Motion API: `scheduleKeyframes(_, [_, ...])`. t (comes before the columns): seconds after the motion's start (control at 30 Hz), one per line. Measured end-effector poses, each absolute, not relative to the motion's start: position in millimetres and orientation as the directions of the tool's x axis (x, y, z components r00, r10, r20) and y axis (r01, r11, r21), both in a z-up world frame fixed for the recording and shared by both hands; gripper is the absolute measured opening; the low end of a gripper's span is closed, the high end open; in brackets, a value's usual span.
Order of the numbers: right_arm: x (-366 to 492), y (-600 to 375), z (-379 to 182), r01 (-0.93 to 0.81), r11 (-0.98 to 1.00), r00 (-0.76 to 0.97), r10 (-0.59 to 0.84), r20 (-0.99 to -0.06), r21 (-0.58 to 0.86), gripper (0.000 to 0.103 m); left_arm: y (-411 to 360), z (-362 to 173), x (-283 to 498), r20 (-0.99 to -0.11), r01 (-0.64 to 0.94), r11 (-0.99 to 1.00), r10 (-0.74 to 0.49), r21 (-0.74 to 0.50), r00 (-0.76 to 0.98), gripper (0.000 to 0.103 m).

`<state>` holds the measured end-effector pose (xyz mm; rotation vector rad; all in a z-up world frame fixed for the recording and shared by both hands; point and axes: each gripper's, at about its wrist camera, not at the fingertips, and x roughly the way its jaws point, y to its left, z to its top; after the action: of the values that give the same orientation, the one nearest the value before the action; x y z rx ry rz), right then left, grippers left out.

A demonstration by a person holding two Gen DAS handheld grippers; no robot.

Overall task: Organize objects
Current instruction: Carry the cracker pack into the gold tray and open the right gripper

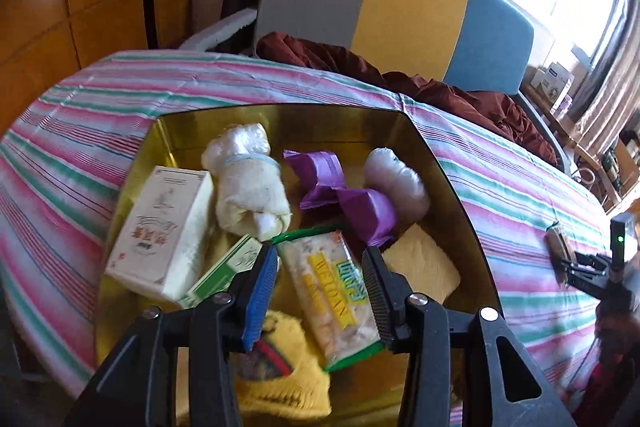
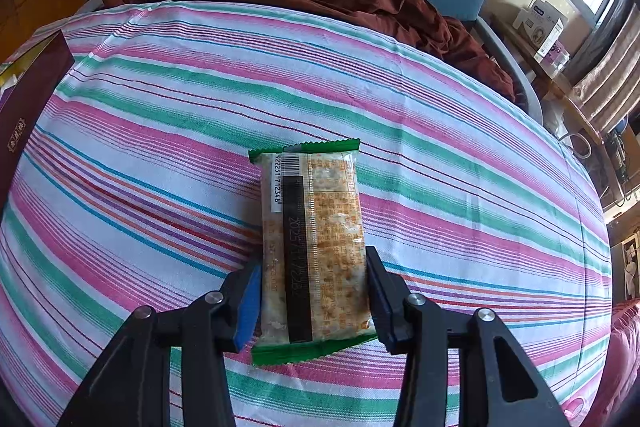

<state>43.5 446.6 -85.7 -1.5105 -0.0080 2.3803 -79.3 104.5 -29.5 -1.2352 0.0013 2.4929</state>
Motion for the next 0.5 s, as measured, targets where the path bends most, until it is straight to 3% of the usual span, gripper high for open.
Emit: scheduleKeyframes(0.5, [37.0,421.4,-76.6,-0.356,-0.913,-0.292,0.31,-0.905,-0.199,0.046,76.0,-4.1,-35.4,-0.694,-0.324,-0.943,0.279,-0.069,-0.664,0.05])
